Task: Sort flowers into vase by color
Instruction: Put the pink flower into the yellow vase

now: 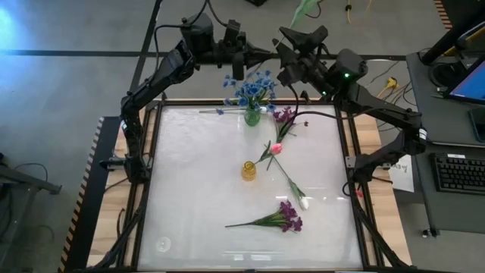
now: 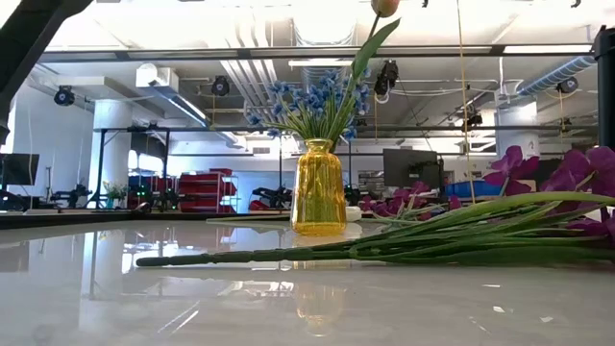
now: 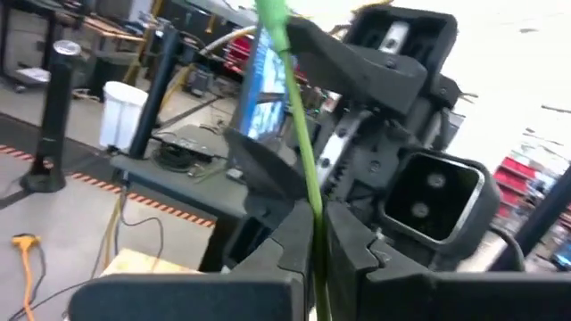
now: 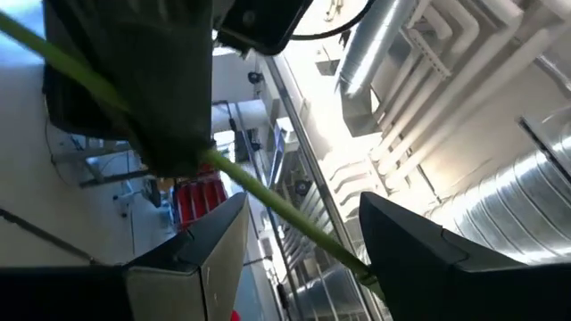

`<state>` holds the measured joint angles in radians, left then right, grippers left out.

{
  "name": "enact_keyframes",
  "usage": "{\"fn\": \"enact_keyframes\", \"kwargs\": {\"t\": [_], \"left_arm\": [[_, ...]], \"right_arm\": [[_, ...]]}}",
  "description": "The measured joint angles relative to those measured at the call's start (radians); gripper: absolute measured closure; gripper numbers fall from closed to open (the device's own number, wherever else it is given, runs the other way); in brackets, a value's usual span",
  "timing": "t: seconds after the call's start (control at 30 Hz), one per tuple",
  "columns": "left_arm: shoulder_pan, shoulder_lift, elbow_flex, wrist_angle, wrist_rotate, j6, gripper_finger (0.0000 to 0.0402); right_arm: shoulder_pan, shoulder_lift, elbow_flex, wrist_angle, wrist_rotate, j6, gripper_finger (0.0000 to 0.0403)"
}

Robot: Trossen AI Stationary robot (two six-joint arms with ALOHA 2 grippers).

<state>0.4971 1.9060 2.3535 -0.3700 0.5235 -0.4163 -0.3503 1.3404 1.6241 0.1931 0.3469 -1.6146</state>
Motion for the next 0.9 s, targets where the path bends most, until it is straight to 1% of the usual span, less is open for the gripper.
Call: {"fn": "enact_keyframes", "kwargs": {"t": [0.07,0.17,0.23,0.43,0.63,0.8,0.9], "left_arm": [[0.0,0.0,0.0,0.023,-0.021,-0.001,0.0401],[0.005,0.0,0.0,0.099,-0.048,-0.018,0.0401],[0.012,0.0,0.0,0.144,-0.065,-0.035,0.0401],[0.027,-0.011,0.001,0.164,-0.097,-0.034,0.0401],[0.034,-0.011,0.001,0.16,-0.113,-0.037,0.0401],[0.041,-0.013,0.001,0.138,-0.155,-0.021,0.0401],[0.042,-0.012,0.001,0.166,-0.174,-0.016,0.0401]], "right_arm": [[0.0,-0.001,0.0,0.008,-0.006,0.0,0.0195],[0.0,-0.003,0.0,0.014,-0.001,0.003,0.0195],[0.001,-0.003,0.0,0.031,0.019,0.047,0.0195],[0.001,-0.004,0.001,0.082,0.039,0.38,0.0195],[0.001,-0.005,0.001,0.081,0.024,0.568,0.0195],[0.001,-0.009,0.001,0.081,0.023,0.801,0.0195],[0.001,-0.013,0.001,0.077,0.021,0.914,0.0195]]}}
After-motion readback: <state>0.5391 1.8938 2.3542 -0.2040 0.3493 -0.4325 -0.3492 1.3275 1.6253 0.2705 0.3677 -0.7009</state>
